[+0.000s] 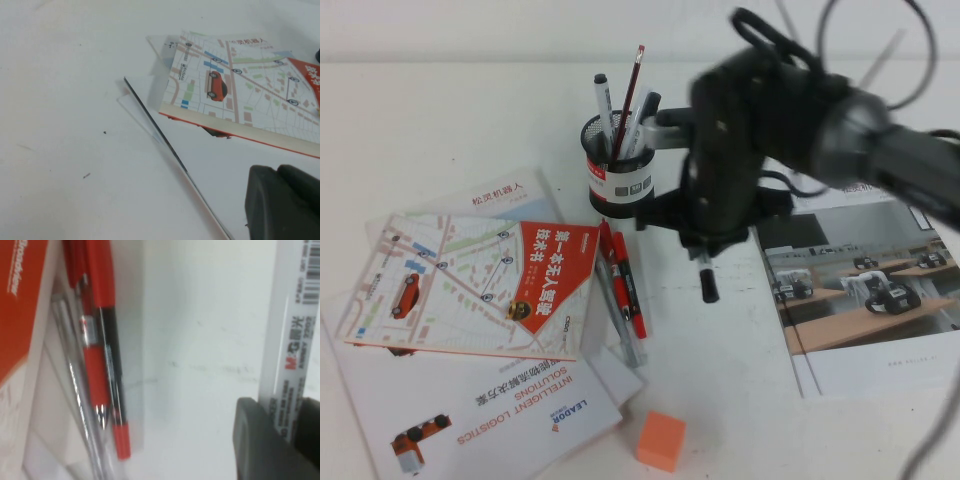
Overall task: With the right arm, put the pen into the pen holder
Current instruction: Place the pen onto the pen holder
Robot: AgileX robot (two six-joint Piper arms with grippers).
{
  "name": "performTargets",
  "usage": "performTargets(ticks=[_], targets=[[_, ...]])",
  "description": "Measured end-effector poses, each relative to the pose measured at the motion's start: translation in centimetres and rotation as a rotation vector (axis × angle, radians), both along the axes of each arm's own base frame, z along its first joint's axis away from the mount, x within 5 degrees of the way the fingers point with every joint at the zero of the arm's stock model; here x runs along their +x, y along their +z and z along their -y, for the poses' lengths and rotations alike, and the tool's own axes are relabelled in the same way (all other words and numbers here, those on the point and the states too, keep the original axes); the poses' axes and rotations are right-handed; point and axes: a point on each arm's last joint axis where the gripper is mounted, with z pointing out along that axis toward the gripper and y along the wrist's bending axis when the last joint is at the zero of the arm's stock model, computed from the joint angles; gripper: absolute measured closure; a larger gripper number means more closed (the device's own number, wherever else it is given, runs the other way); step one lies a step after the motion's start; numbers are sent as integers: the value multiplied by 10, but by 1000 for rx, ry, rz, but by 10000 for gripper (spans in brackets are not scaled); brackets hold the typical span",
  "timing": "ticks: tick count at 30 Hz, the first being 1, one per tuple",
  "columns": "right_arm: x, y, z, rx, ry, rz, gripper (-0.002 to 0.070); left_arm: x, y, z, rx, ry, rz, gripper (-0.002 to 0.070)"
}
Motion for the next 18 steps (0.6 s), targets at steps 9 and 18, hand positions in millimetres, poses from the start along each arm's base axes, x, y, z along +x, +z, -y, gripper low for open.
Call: performTargets(ticks=[9, 18], targets=[[-68, 5, 44, 322, -10, 335, 562, 0, 0, 0, 0, 0, 0, 678], [-58, 16, 49, 639, 180, 868, 562, 0, 0, 0, 0, 0, 0, 678]])
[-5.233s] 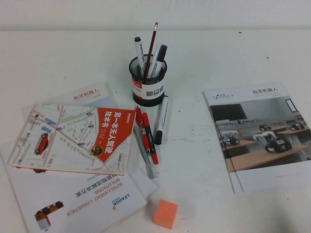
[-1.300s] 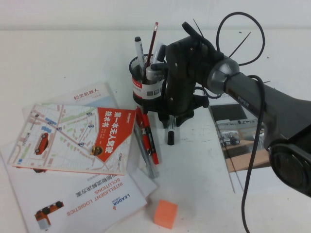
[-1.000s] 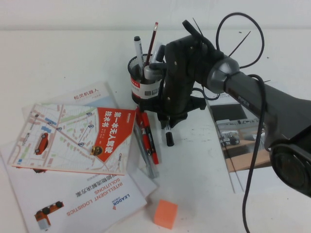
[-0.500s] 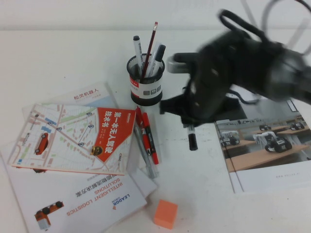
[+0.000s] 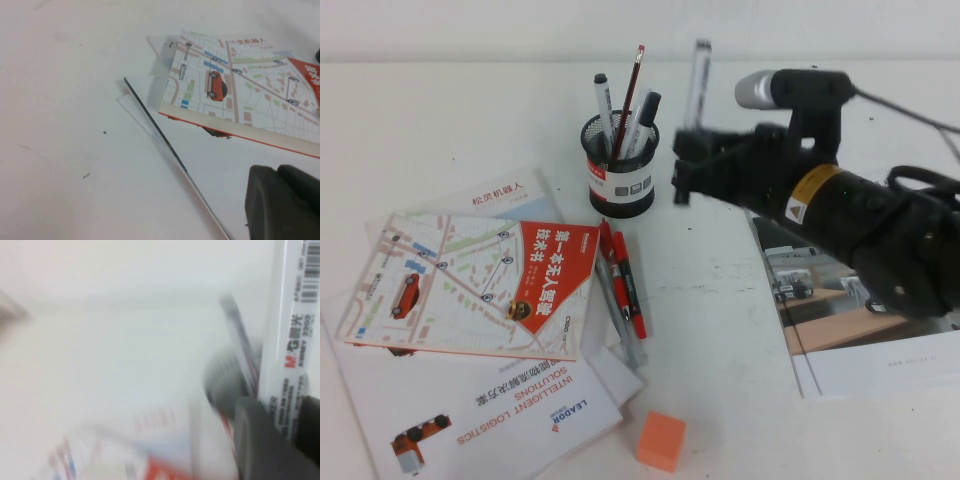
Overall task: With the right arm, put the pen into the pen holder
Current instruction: Place the pen onto the pen holder
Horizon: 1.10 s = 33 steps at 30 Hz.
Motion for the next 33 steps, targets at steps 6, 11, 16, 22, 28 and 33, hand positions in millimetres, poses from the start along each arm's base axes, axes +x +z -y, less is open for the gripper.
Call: performTargets(ticks=[6, 11, 16, 22, 28, 33], targets=[[24, -4, -16, 41, 39, 271, 562, 0, 0, 0, 0, 0, 0, 678], [51, -20, -31, 26, 27, 298, 562, 0, 0, 0, 0, 0, 0, 677], [80, -30, -48, 43, 12, 315, 562, 0, 0, 0, 0, 0, 0, 677], [107, -43, -64, 46, 8, 325, 562, 0, 0, 0, 0, 0, 0, 677], [117, -61, -71, 23, 7, 293, 406, 0, 0, 0, 0, 0, 0, 678], [119, -61, -69, 54, -29, 270, 306, 0, 0, 0, 0, 0, 0, 678]])
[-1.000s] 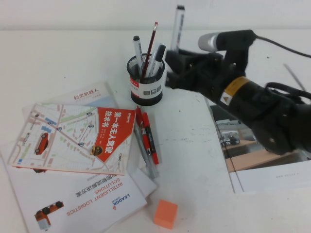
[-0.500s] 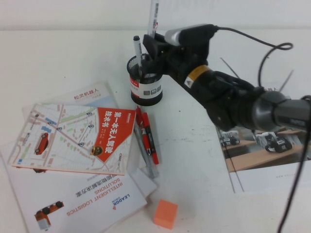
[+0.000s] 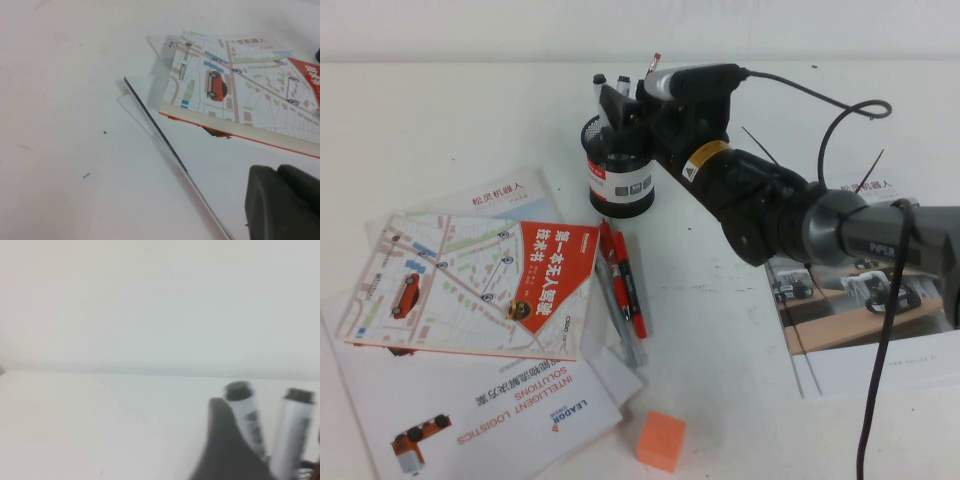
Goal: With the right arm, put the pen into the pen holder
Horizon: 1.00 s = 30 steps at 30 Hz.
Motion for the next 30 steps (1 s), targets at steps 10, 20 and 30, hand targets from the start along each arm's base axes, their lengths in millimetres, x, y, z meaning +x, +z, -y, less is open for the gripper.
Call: performTargets(ticks=[10, 20, 30], targets=[[-25, 62, 24, 97, -44, -25, 678, 0, 0, 0, 0, 0, 0, 678], [-132, 86, 87, 46, -21, 44, 694, 0, 0, 0, 0, 0, 0, 678], [-209, 121, 133, -188, -2, 25, 695, 0, 0, 0, 0, 0, 0, 678]])
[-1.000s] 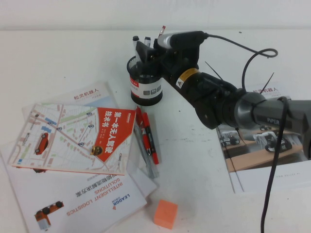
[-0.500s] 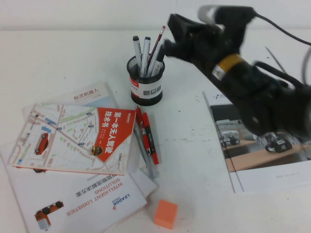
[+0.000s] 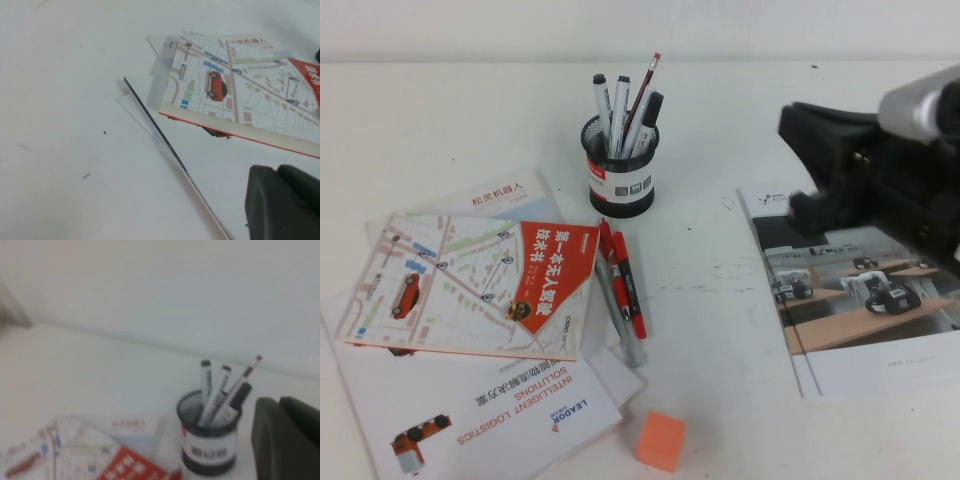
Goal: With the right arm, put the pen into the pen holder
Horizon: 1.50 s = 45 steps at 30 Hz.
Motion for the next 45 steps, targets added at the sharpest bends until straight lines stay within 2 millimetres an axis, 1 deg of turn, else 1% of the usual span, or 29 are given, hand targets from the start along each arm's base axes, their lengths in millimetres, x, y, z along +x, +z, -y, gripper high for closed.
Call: performTargets(ticks=[3, 6, 9, 13, 17, 19, 23, 29, 36, 41, 45], targets=[[-15, 6, 11, -85, -16, -22, 695, 0, 0, 0, 0, 0, 0, 678], [-28, 12, 24, -128, -50, -68, 695, 0, 0, 0, 0, 0, 0, 677], [-42, 13, 37, -182, -92, -139, 695, 0, 0, 0, 0, 0, 0, 678], [-54, 1, 51, -267, -146, -296, 695, 0, 0, 0, 0, 0, 0, 677], [-69, -12, 66, -283, -185, -344, 695, 0, 0, 0, 0, 0, 0, 678], [-79, -16, 76, -269, -206, -335, 695, 0, 0, 0, 0, 0, 0, 678], [-98, -31, 93, -217, -253, -309, 695, 0, 0, 0, 0, 0, 0, 678], [-118, -60, 107, -117, -292, -244, 695, 0, 0, 0, 0, 0, 0, 678], [-142, -91, 132, -43, -476, -150, 695, 0, 0, 0, 0, 0, 0, 678], [-156, -104, 141, -7, -585, -81, 695, 0, 0, 0, 0, 0, 0, 678], [-159, -111, 143, 7, -605, -69, 695, 0, 0, 0, 0, 0, 0, 678]])
